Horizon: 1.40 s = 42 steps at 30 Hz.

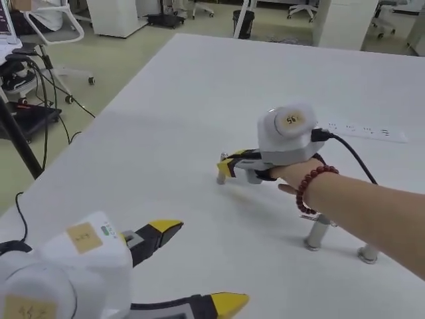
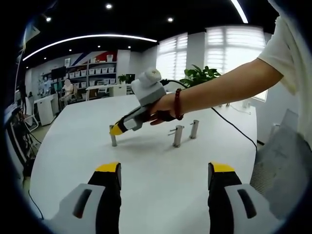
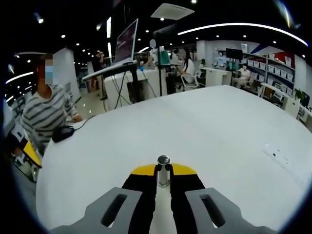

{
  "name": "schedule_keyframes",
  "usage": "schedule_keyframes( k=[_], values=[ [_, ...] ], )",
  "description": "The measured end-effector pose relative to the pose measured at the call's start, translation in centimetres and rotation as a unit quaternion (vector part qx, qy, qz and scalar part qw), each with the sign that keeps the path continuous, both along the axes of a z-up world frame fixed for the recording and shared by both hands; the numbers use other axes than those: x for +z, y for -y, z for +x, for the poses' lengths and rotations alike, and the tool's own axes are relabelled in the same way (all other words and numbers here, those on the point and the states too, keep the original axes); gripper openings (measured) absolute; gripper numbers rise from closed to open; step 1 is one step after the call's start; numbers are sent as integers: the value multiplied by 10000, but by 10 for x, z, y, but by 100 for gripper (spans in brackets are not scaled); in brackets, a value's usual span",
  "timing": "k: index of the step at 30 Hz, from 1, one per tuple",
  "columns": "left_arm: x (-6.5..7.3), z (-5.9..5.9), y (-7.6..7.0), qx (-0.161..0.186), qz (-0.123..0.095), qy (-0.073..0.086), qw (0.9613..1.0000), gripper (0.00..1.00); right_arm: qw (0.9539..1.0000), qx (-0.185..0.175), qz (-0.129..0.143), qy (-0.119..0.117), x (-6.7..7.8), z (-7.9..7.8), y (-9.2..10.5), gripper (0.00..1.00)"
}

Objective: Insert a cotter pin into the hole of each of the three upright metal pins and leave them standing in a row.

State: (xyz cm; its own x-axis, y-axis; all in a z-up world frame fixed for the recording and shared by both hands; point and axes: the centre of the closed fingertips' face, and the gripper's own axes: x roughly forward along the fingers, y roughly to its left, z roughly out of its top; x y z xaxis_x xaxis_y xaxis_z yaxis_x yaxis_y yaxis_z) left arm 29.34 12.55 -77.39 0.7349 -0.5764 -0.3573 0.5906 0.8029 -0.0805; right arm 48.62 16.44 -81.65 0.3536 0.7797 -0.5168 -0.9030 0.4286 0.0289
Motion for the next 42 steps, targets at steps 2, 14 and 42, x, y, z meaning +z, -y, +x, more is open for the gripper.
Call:
schedule_keyframes(
  k=[2,14,42],
  values=[
    [1,0,1,-14,3,13,10000,72,10000,33,-32,43,2,-2,1,10],
    [6,-4,5,-53,-3,76,10000,72,9993,163,-248,221,16,-22,12,9],
    [20,-14,15,-91,-8,185,9998,69,9996,145,-223,72,27,-95,72,10]
  ],
)
